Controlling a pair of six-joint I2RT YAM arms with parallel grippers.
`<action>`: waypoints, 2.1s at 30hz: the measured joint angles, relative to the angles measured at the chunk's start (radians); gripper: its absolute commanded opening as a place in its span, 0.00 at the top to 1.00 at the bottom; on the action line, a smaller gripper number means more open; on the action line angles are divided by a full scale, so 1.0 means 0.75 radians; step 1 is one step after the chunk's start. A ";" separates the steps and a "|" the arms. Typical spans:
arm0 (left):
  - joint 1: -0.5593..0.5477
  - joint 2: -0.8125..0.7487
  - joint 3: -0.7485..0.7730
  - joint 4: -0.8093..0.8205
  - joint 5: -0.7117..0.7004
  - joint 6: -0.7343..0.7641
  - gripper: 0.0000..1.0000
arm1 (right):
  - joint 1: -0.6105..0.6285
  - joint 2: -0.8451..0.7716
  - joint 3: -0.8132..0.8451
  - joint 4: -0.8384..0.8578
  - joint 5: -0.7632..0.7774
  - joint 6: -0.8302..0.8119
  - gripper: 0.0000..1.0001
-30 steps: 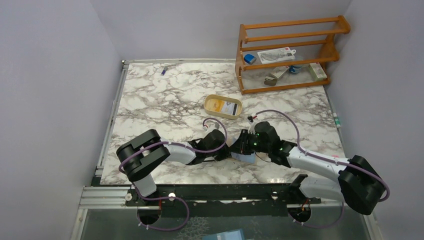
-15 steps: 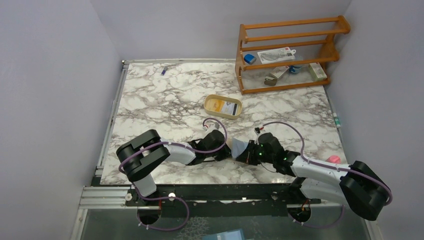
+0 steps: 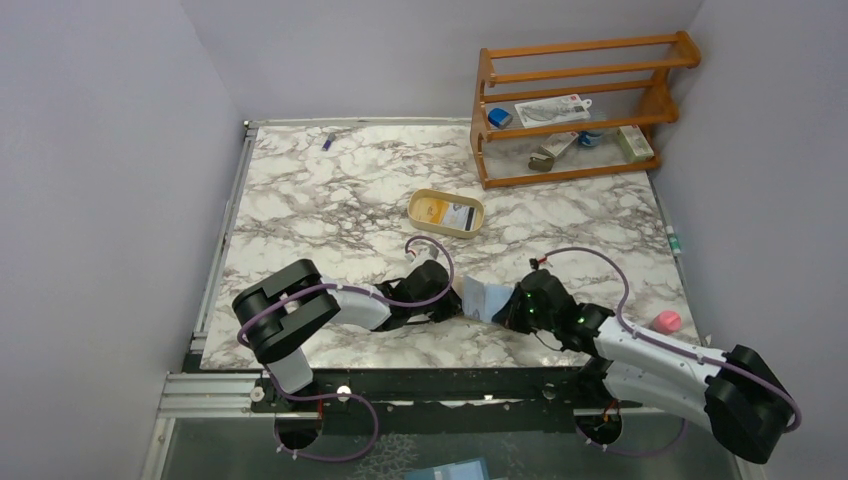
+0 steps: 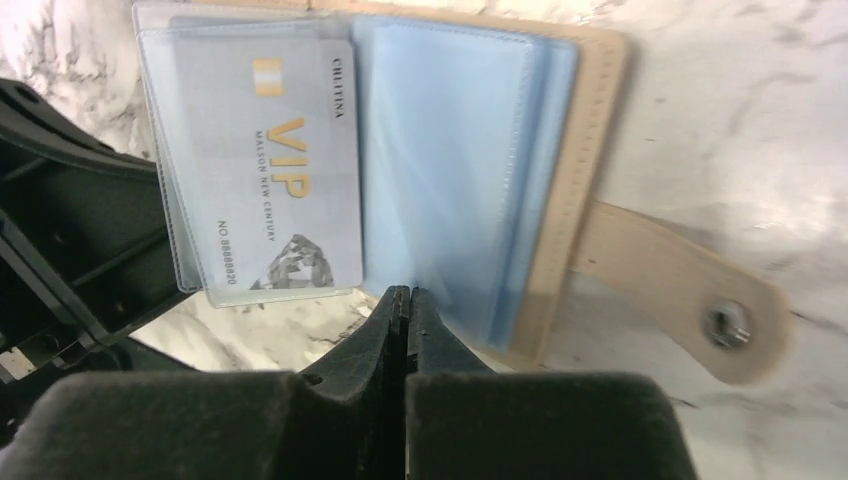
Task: Take the credit cards out of the card holder
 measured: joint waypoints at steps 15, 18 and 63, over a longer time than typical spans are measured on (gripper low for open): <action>0.000 0.000 -0.005 0.011 0.000 0.001 1.00 | 0.000 0.091 0.121 0.006 0.007 -0.076 0.44; 0.000 0.001 -0.005 0.011 0.000 0.001 1.00 | 0.000 0.139 0.116 0.075 -0.032 -0.074 0.45; 0.003 0.034 -0.019 0.098 0.026 0.001 1.00 | 0.000 0.255 -0.357 1.262 -0.110 0.363 0.46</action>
